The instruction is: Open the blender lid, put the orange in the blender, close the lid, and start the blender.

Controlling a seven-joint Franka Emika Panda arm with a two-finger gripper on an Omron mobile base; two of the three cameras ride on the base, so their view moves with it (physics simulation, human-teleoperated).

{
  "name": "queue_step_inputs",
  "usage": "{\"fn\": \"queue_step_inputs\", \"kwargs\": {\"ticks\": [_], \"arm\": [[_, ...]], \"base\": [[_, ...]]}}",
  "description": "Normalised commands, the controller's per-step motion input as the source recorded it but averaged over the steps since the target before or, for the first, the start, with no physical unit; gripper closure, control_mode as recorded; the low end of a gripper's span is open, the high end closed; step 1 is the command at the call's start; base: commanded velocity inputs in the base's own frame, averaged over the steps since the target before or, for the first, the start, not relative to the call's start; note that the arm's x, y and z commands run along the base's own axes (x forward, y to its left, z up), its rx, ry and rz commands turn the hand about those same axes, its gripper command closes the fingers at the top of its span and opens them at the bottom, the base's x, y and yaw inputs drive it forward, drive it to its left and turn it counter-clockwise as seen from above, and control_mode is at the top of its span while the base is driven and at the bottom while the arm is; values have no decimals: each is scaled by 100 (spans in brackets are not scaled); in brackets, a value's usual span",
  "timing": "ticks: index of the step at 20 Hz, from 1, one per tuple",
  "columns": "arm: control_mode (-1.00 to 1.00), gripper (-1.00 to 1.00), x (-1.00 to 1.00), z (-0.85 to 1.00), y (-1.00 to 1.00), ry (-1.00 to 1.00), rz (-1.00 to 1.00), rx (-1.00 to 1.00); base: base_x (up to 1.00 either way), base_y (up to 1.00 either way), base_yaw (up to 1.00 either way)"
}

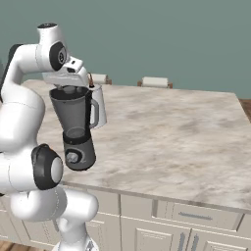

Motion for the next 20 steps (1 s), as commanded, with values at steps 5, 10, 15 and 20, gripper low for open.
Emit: {"fn": "queue_step_inputs", "kwargs": {"ticks": [5,10,15,20], "arm": [[-100,-100,29,-1,0,8,0,0],[-100,-100,2,0,0,2,0,0],[-100,-100,-1,-2,0,0,0,0],[-100,-100,-3,-13,0,0,0,0]], "base": [[0,0,0],[0,0,0],[0,0,0],[0,0,0]]}}
